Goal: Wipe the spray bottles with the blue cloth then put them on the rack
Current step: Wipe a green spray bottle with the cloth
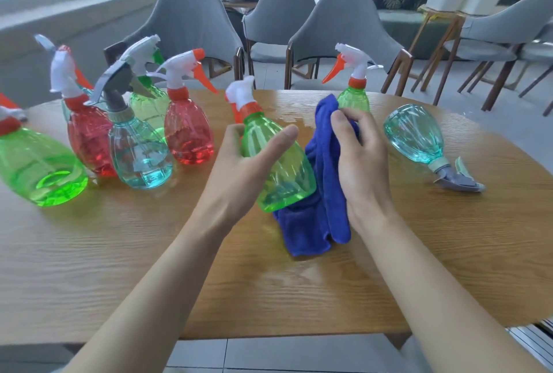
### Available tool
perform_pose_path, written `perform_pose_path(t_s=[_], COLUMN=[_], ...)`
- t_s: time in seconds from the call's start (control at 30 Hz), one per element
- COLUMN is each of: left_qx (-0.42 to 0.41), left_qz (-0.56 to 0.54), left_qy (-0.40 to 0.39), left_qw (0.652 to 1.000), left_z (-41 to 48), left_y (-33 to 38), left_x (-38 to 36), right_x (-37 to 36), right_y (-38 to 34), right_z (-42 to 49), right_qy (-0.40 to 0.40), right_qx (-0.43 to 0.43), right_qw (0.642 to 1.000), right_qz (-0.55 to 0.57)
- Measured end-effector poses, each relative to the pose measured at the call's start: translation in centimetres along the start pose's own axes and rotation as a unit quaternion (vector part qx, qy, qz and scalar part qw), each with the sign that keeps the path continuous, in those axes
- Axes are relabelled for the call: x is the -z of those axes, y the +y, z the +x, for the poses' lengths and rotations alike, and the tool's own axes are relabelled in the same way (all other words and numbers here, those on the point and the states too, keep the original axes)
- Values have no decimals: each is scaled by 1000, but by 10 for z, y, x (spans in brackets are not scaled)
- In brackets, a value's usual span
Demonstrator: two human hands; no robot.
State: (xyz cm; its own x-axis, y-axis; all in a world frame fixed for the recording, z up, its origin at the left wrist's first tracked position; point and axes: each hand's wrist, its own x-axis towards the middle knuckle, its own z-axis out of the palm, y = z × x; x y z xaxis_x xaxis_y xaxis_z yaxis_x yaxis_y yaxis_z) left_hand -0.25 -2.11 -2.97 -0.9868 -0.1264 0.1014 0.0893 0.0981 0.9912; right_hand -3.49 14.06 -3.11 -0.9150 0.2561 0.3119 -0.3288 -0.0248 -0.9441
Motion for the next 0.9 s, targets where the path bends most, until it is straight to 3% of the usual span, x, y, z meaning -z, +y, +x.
perform_pose_path(t_s=[0.2,0.3,0.5,0.7,0.9], left_qx=[-10,-11,17,5,-8], left_qz=[92,104,61,11,54], left_qy=[-92,-118,-173,-148,-99], left_qw=[991,988,983,989,994], left_z=[-4,-6,-13,-10,-6], left_y=[0,3,5,5,4], left_x=[-1,2,-3,-1,-2], right_x=[-7,-7,-6,-9,-11], right_y=[0,1,8,10,4], right_z=[-9,-9,-6,-6,-9], right_qy=[-125,-163,-163,-111,-131], right_qx=[120,108,18,-99,1], right_qw=[983,980,986,986,990], right_qz=[-57,-26,12,70,60])
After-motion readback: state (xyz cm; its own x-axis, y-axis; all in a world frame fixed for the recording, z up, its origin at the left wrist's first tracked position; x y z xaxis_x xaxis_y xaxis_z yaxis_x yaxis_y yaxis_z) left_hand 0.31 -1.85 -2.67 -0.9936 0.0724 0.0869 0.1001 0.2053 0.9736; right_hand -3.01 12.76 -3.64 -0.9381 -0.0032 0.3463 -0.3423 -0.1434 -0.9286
